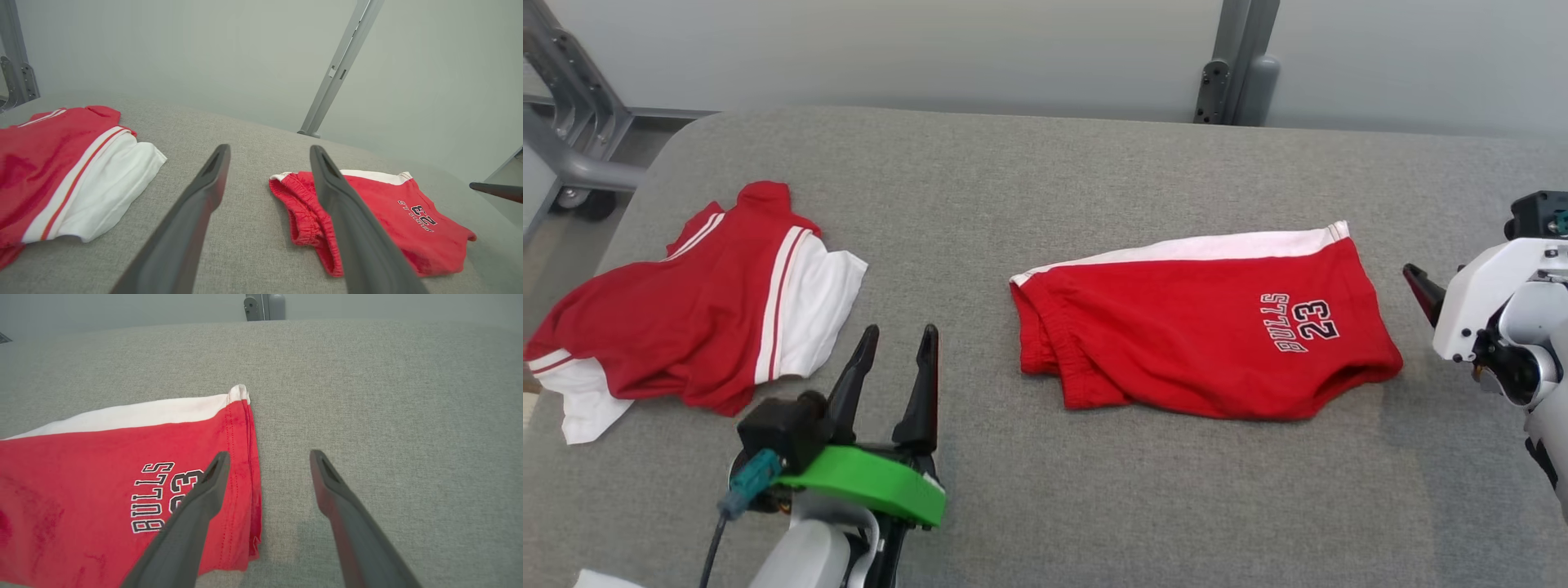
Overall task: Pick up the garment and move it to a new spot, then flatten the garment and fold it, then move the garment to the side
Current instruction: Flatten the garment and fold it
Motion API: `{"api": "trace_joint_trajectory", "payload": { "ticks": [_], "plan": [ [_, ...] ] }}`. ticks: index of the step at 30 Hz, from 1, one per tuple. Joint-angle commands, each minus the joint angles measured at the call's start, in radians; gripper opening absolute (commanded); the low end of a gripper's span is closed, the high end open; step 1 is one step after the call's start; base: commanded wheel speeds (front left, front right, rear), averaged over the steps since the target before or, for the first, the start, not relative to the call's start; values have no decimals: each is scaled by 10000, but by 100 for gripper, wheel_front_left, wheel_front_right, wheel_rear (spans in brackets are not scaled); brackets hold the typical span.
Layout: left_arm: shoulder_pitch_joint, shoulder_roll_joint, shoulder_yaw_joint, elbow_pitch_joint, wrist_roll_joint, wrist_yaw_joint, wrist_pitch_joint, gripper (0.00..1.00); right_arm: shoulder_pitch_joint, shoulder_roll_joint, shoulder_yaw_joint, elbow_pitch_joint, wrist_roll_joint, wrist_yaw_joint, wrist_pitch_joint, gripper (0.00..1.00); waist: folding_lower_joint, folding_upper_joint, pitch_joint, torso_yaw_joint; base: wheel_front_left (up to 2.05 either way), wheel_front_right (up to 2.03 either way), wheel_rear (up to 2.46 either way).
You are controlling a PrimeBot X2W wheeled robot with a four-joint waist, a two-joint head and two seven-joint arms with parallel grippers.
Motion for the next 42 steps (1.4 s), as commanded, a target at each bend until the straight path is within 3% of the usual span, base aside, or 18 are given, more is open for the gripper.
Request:
{"api": "trace_joint_trajectory", "payload": {
  "ticks": [1,13,18,30,31,32,36,42],
  "plan": [
    [393,-94,235,-264,407,-86,4,100,108,-7,-200,139,29,-13,29,100,0,0,67,183,0,0,0],
    [1881,-880,1628,-1218,2526,-891,4,100,-406,384,-1307,856,-544,-13,251,100,0,0,915,656,0,0,0],
    [2011,-1101,1784,-1186,2765,-1150,5,100,-290,418,-1758,1411,-892,-13,231,100,0,0,1117,1028,0,0,0],
    [2239,-1284,1951,-991,2875,-1395,3,100,235,1348,-2091,2509,-1467,-4,568,100,0,0,1112,1249,0,0,0],
    [2247,-1287,1935,-972,2868,-1404,3,100,286,1394,-2079,2532,-1491,-4,561,44,0,0,1087,1247,0,0,0],
    [2257,-1289,1924,-955,2862,-1422,3,100,328,1427,-2058,2535,-1515,-2,550,3,0,0,1065,1241,0,0,0],
    [2312,-1292,1927,-867,2804,-1472,3,100,392,1259,-2015,2410,-1759,-10,286,0,0,0,939,1168,0,0,0],
    [2546,-1292,1885,-722,2674,-1490,3,100,293,432,-2381,2206,-2641,-22,-772,0,0,0,357,831,0,0,0]
  ]
}}
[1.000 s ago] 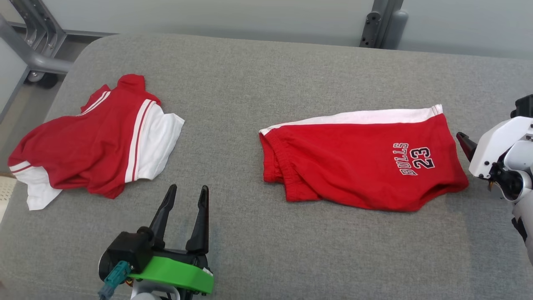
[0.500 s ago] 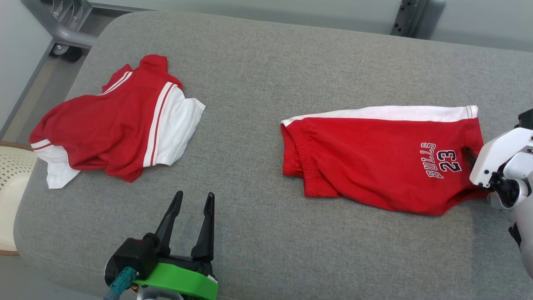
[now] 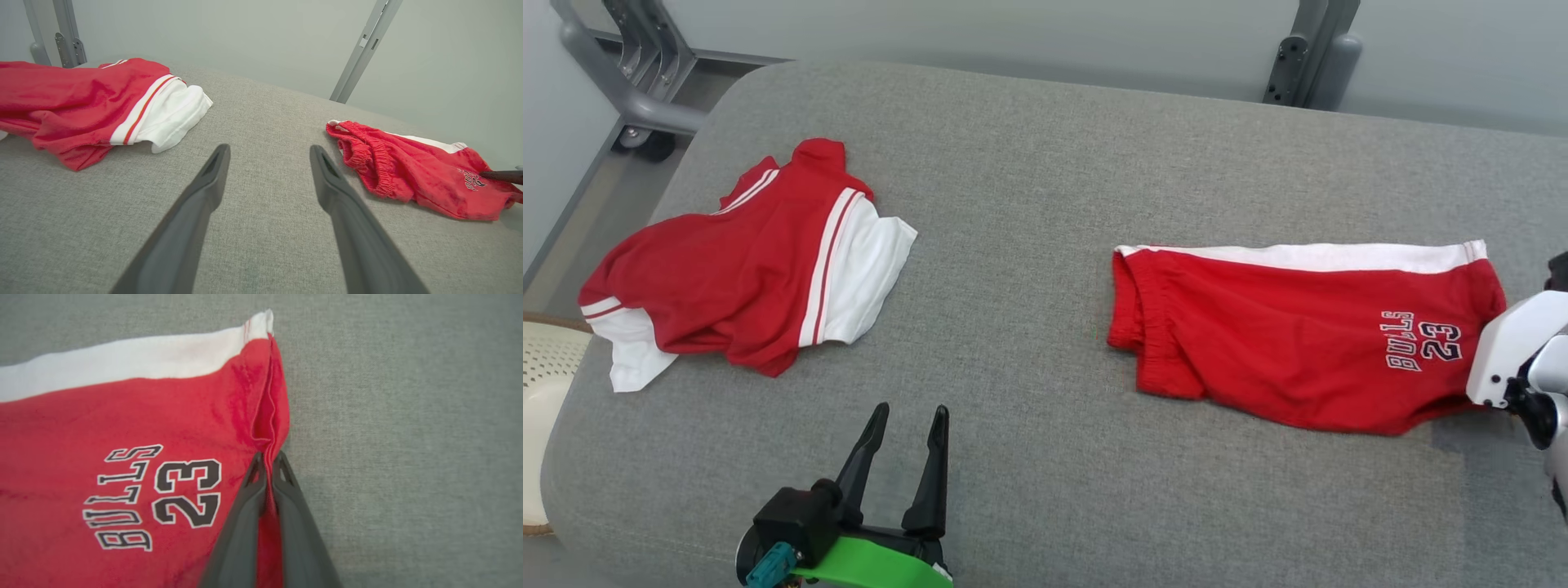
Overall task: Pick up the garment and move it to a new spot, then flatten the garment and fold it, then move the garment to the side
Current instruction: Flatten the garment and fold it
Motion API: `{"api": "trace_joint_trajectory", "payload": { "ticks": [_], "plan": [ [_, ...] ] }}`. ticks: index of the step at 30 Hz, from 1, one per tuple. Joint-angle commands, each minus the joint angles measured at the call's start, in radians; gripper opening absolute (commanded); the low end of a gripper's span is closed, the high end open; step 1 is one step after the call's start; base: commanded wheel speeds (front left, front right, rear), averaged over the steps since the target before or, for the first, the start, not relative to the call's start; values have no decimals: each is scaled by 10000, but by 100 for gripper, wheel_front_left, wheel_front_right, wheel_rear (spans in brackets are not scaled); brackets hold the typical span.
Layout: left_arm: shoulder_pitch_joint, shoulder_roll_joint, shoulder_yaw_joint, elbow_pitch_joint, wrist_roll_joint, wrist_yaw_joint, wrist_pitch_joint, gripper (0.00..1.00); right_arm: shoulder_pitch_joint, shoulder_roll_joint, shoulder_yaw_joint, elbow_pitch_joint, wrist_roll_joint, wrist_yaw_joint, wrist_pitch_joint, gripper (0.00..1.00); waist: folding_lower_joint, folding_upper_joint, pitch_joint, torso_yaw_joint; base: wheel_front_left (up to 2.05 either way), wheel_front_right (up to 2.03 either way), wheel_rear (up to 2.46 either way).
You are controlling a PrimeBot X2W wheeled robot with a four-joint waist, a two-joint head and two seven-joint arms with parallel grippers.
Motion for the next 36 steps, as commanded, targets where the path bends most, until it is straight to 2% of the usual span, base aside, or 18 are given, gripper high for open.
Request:
{"api": "trace_joint_trajectory", "payload": {
  "ticks": [1,7,14,22,30,36],
  "plan": [
    [166,-6,-23,38,-70,-8,7,100,133,-219,-99,16,-207,-28,-186,0,0,0,-255,-162,0,0,0],
    [312,-5,-65,108,-96,-31,7,100,326,-918,-374,-136,-859,-28,-451,0,0,0,-596,-230,0,0,0],
    [382,-4,-102,229,-152,-45,7,100,537,-1394,-744,-510,-1452,-27,-230,0,0,0,-859,-189,0,0,0],
    [420,-2,-168,344,-281,-52,7,100,756,-535,-407,-1929,-1414,-25,308,0,0,0,-1199,-124,0,0,0],
    [448,1,-216,385,-361,-53,7,100,1063,283,684,-3653,-1028,-25,1362,0,0,0,-1276,38,0,0,0],
    [314,1,-374,401,-456,-36,7,100,1061,899,1465,-4183,-789,-26,1981,0,0,0,-1157,273,0,0,0]
  ]
}}
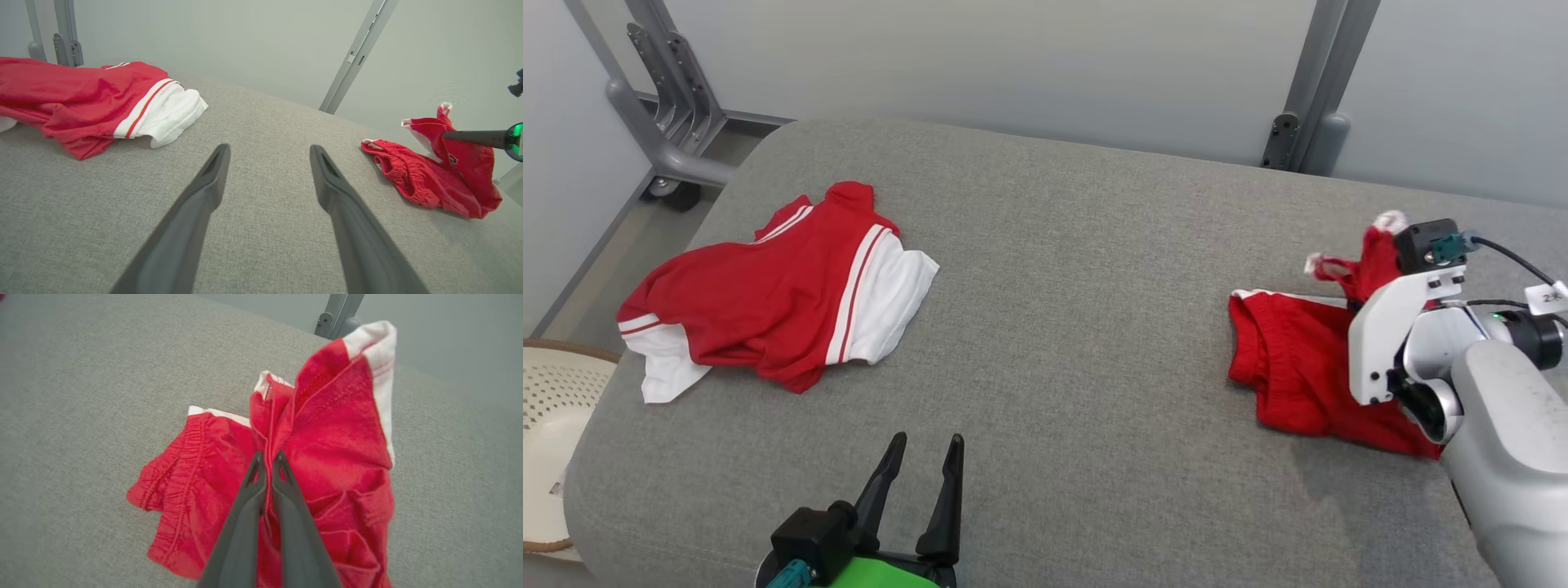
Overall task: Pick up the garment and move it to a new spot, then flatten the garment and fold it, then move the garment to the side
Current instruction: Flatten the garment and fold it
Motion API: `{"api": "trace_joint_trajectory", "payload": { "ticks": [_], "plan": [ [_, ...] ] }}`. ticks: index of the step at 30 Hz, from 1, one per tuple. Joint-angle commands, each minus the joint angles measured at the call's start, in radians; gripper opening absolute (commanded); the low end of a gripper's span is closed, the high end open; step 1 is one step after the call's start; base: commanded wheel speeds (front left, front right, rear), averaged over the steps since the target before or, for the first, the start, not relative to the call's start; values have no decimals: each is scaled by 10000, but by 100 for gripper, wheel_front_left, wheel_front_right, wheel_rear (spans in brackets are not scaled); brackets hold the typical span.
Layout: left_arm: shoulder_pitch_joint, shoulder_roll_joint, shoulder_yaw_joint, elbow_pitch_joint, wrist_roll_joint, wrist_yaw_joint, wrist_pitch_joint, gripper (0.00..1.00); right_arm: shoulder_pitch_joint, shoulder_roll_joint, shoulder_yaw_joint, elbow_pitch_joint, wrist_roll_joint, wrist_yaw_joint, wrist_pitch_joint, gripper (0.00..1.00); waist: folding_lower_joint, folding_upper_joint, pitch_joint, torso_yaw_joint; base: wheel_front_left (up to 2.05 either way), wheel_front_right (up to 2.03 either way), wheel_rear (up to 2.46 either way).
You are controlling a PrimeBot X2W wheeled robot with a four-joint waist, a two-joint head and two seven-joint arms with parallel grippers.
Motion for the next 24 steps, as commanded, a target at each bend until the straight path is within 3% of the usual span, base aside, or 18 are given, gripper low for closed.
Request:
{"api": "trace_joint_trajectory", "payload": {
  "ticks": [1,18,19,20,24],
  "plan": [
    [-6,12,-42,19,-40,-11,7,100,87,103,120,-44,87,-18,88,0,0,0,74,123,0,0,0],
    [-285,12,-297,-98,-365,140,7,100,-555,1104,803,1242,273,-16,-62,0,0,0,619,576,0,0,0],
    [-290,12,-301,-103,-363,149,7,100,-579,1116,849,1271,330,-16,-125,23,0,0,624,572,0,0,0],
    [-300,12,-304,-103,-369,156,7,100,-605,1130,889,1293,398,-16,-195,100,0,0,628,560,0,0,0],
    [-302,12,-286,-102,-385,182,7,100,-724,1252,930,1161,998,-16,-557,100,0,0,569,437,0,0,0]
  ]
}}
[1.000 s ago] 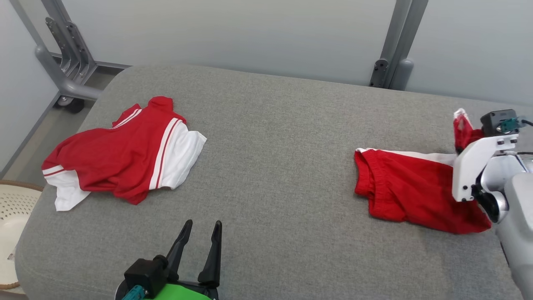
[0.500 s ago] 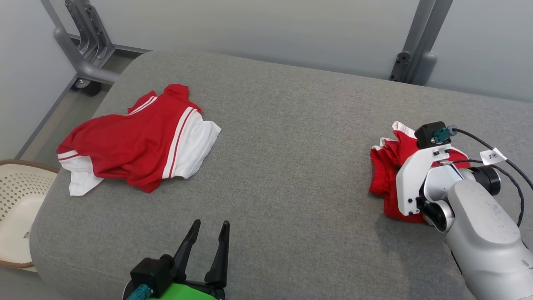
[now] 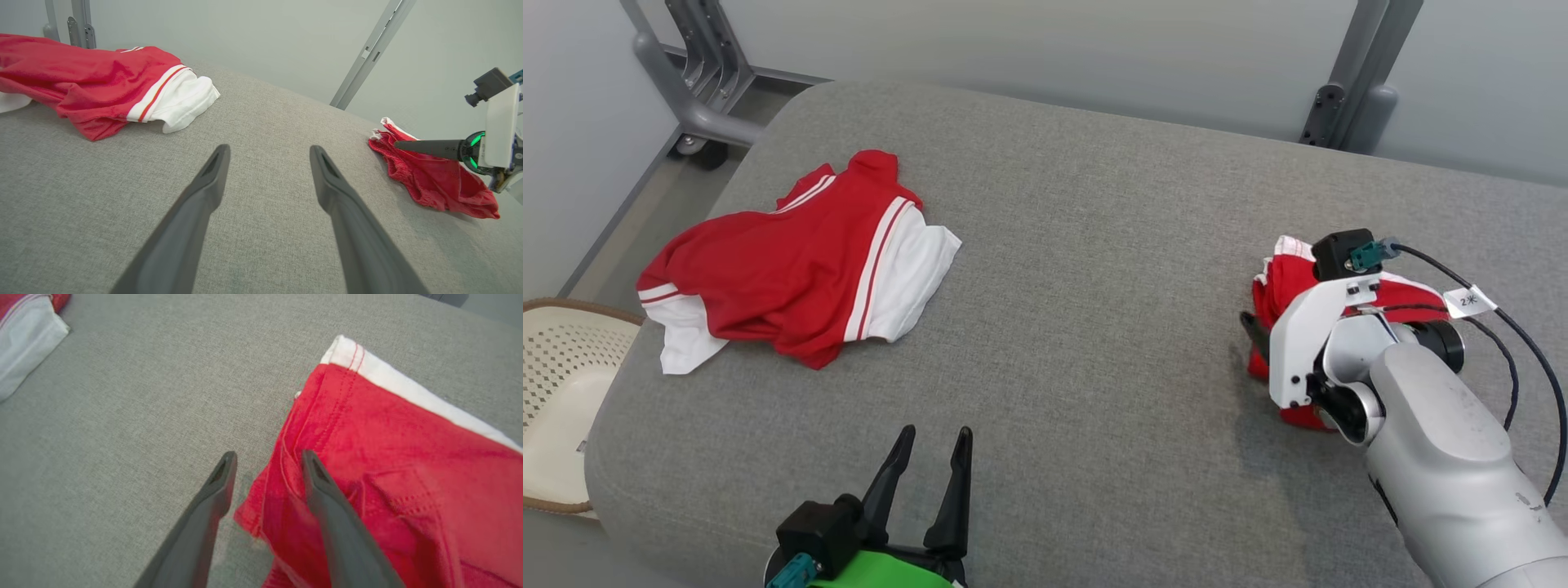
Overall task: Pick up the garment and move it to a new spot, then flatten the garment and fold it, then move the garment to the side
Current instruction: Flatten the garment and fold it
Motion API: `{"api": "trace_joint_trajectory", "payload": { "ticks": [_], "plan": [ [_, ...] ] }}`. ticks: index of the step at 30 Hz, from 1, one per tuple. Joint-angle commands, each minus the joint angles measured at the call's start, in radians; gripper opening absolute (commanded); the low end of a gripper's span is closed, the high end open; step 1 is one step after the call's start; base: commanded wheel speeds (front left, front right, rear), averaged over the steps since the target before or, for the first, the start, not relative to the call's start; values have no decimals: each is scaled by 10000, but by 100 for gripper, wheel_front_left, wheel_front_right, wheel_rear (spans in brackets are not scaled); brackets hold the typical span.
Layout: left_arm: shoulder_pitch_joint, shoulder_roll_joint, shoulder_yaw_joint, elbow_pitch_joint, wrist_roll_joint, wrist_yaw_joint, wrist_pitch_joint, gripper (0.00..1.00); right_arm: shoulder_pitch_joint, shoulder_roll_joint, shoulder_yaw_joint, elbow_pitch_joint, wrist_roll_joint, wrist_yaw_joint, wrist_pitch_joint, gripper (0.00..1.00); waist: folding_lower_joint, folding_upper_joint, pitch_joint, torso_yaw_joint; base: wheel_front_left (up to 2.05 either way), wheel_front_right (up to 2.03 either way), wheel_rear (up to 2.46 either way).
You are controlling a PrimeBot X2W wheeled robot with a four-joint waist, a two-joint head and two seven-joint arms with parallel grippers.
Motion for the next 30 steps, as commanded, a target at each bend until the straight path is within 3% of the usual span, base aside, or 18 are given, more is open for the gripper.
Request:
{"api": "trace_joint_trajectory", "payload": {
  "ticks": [1,6,11,12,13,14,22,30],
  "plan": [
    [-130,12,33,0,-11,48,7,100,-132,14,-8,-306,597,-14,-255,100,0,0,-111,-156,0,0,0],
    [29,12,32,49,68,29,7,100,-35,-610,-246,-848,1034,-16,-851,100,0,0,-339,-417,0,0,0],
    [142,13,-44,56,123,-13,7,100,347,-1439,-1106,-701,601,-14,-1335,99,0,0,-457,-539,0,0,0],
    [148,13,-44,49,140,-14,7,100,421,-1557,-1249,-657,515,-14,-1384,50,0,0,-453,-548,0,0,0],
    [146,13,-32,31,155,-22,7,100,471,-1650,-1455,-616,426,-14,-1457,13,0,0,-432,-563,0,0,0],
    [144,13,-21,17,171,-22,8,100,519,-1704,-1595,-569,335,-13,-1500,0,0,0,-410,-573,0,0,0],
    [-15,13,-45,-19,304,-96,7,100,1094,-1860,-1968,-137,-464,-14,-1543,0,0,0,-118,-508,0,0,0],
    [-241,13,92,-79,408,-123,7,100,1037,-1341,-721,-171,-413,-14,-1371,0,0,0,181,-523,0,0,0]
  ]
}}
